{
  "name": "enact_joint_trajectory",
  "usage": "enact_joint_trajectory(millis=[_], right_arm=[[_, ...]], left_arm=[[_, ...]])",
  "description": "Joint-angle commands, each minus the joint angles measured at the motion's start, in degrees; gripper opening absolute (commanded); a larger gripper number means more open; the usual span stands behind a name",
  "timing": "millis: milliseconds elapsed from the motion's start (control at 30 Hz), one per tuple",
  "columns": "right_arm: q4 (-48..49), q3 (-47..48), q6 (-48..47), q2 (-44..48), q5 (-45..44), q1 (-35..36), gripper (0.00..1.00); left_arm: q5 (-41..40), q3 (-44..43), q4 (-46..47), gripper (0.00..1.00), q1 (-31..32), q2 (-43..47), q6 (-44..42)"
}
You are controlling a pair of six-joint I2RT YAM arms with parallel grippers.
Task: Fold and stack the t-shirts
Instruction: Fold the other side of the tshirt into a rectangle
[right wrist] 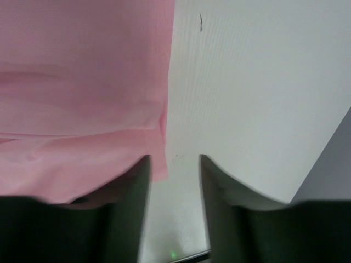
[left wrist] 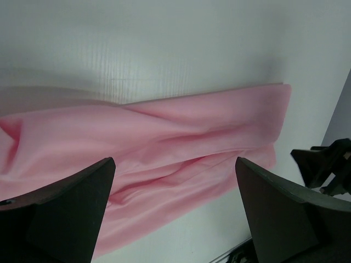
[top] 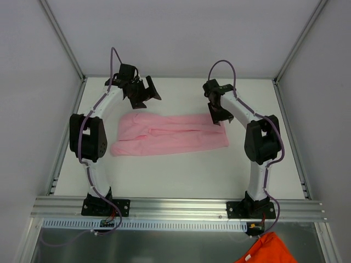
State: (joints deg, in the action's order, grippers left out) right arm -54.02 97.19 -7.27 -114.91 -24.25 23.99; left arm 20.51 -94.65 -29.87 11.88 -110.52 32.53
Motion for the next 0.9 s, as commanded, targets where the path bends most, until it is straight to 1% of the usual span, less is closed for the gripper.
enact_joint_trajectory(millis=[0,33,67,100,133,167,200,267,333,400,467,567,700,867], right_arm=[[-4.34,1.78,0.68,5.84,-0.37,0.36,0.66],[-4.17,1.43,0.68,6.45,0.68,0.36,0.84],[-3.99,0.82,0.76,6.98,2.09,0.44,0.86],[-2.94,0.46,0.68,8.38,2.97,0.45,0.81],[-2.15,0.20,0.68,9.09,4.89,0.53,0.67],[-0.23,-0.07,0.50,9.88,5.61,0.71,0.45],[0.31,-0.07,1.11,10.41,5.97,0.80,0.01],[1.20,0.89,1.20,10.24,9.03,1.15,0.01],[0.32,3.97,1.38,7.53,10.71,1.67,0.01],[-0.73,5.11,1.47,5.94,11.50,2.03,0.01],[-0.04,4.07,2.08,5.40,12.56,2.47,0.01],[1.02,1.52,2.34,5.75,15.54,2.55,0.01],[1.64,0.46,2.17,6.19,17.57,2.91,0.01],[1.55,0.02,1.91,6.63,17.48,2.91,0.01]], left_arm=[[2.60,-5.79,-2.56,0.94,-0.72,-3.99,0.86],[2.95,-6.50,-2.65,0.94,-0.72,-4.70,1.30],[3.30,-7.12,-2.83,0.94,-0.72,-6.01,1.30],[3.39,-7.82,-2.74,0.94,-0.72,-6.55,1.30],[3.57,-8.09,-2.83,0.94,-0.72,-6.99,1.30],[3.74,-8.09,-2.83,0.94,-0.72,-7.51,1.22],[3.92,-7.74,-2.83,0.94,-0.72,-7.69,1.22],[4.88,-6.87,-2.65,0.93,-0.63,-7.43,1.39],[6.20,-3.19,-0.47,0.93,-0.54,-6.21,2.79],[7.52,1.54,2.00,0.93,0.16,-2.96,3.50],[7.61,4.02,3.41,0.93,0.95,-0.76,3.24],[9.63,8.85,3.94,0.93,1.91,0.82,2.36],[9.72,14.31,4.73,0.93,2.53,1.97,1.74],[10.16,22.39,7.18,0.92,2.89,5.22,1.83]])
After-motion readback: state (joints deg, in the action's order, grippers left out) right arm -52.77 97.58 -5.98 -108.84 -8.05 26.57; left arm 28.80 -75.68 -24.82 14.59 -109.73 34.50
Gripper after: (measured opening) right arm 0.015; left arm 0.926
